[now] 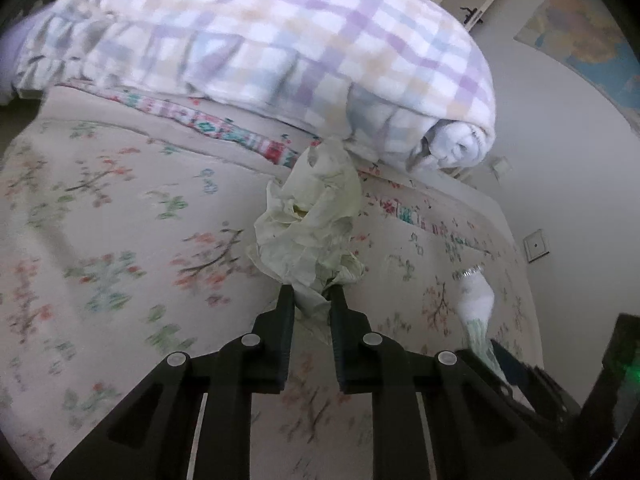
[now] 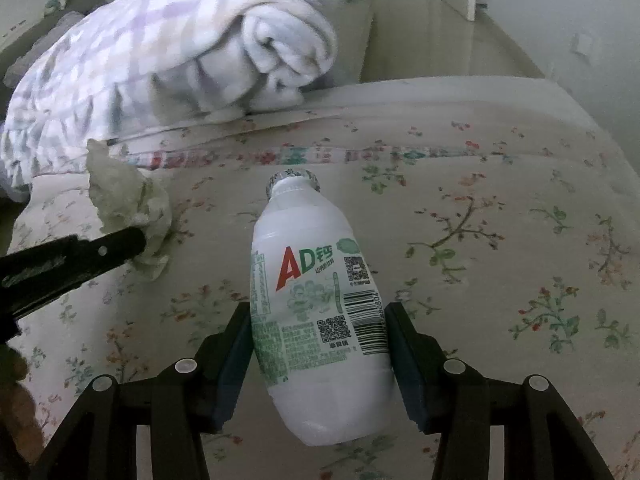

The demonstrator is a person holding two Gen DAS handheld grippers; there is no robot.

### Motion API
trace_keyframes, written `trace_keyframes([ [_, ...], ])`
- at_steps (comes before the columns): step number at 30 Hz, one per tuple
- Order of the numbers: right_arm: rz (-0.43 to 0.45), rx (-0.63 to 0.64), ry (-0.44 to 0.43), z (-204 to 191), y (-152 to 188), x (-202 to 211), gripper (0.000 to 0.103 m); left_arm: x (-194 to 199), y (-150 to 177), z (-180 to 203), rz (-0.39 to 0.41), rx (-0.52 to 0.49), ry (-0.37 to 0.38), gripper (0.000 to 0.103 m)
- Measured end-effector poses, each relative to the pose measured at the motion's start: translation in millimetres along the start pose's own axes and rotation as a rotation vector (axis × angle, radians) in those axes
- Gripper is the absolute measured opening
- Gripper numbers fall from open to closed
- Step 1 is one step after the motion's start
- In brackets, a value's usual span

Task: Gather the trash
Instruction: 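Carry the tissue over the bin and open the left gripper while the right holds the bottle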

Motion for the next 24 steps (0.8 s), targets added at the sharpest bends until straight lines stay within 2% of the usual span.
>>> trace_keyframes([
  [6,0.008,0.032,-0.044,-25,3,12,0.056,48,8,-18,0.025,-0.009,-0.012,0.018],
  [11,0.009,0.063,-0.084,-47,9,25,0.057,87,23,-42,0.028,-0.022,-0.05,0.018],
  [19,0.009,0.152,-0.134,-92,30,42,0.057,144,55,-105,0.028,-0.005,-0.139,0.018],
  [24,0.009,0.212,-0.164,-121,44,48,0.057,176,73,-149,0.041,0.051,-0.182,0.018],
])
Point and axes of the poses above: each gripper's, at about its wrist camera, not at the fingertips, and x roughly against the way its jaws point, z to its right, y to its underside, the point moved 9 cm from there along -x, roughly the way its jaws point, and after that the axes turned 3 degrees about x, right-handed, at the moved point
